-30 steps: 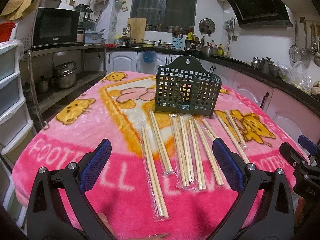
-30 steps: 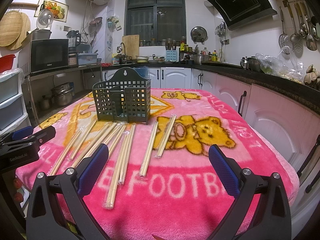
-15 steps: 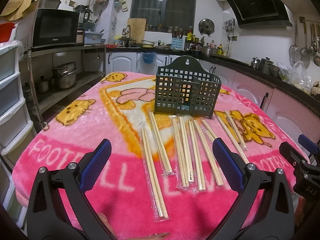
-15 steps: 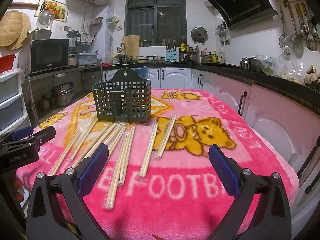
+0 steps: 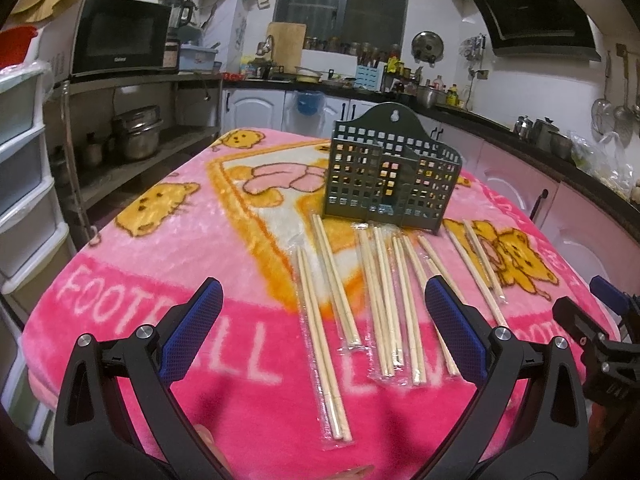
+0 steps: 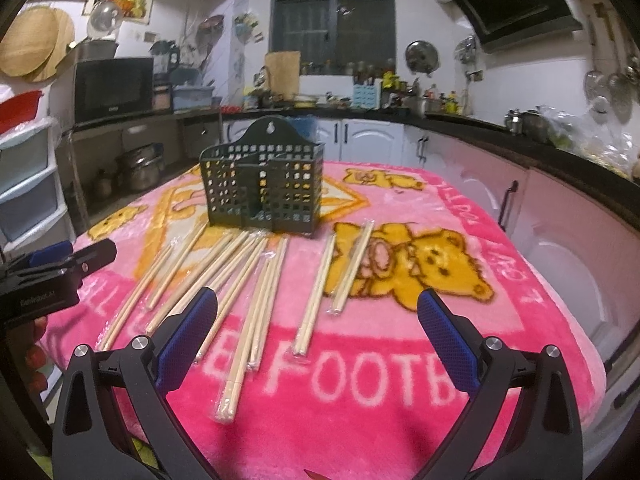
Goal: Organize utensils
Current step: 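Lower the left gripper onto a wrapped chopstick and close while the right gripper grasps another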
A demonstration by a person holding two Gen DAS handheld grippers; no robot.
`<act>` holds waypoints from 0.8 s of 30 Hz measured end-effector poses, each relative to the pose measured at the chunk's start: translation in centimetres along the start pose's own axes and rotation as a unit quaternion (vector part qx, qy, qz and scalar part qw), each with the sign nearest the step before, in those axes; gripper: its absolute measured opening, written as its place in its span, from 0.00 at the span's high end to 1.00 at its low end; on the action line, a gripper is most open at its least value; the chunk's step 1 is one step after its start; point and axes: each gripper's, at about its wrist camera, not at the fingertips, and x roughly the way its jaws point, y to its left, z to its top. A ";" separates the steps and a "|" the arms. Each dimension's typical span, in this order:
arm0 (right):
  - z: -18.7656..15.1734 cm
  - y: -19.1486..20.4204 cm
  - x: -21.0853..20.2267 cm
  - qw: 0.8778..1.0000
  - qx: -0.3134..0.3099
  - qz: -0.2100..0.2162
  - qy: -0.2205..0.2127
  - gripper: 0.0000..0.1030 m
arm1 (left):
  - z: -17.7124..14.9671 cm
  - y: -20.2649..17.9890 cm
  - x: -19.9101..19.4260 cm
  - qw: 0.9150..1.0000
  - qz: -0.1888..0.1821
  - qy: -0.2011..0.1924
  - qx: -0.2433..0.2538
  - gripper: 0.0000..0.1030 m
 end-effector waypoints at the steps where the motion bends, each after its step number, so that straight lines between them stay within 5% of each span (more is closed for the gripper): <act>1: 0.1 0.1 0.3 1.000 -0.002 0.004 0.005 0.06 | 0.1 0.3 0.3 1.000 0.003 0.006 -0.004 0.09; 11: 1.8 0.2 3.4 0.998 -0.014 0.037 0.043 0.06 | 1.9 2.4 1.8 0.999 0.000 0.026 -0.029 0.09; 24: 4.5 -1.1 8.4 0.994 -0.005 0.059 0.093 0.06 | 5.0 2.1 6.4 0.997 -0.028 0.067 -0.002 0.09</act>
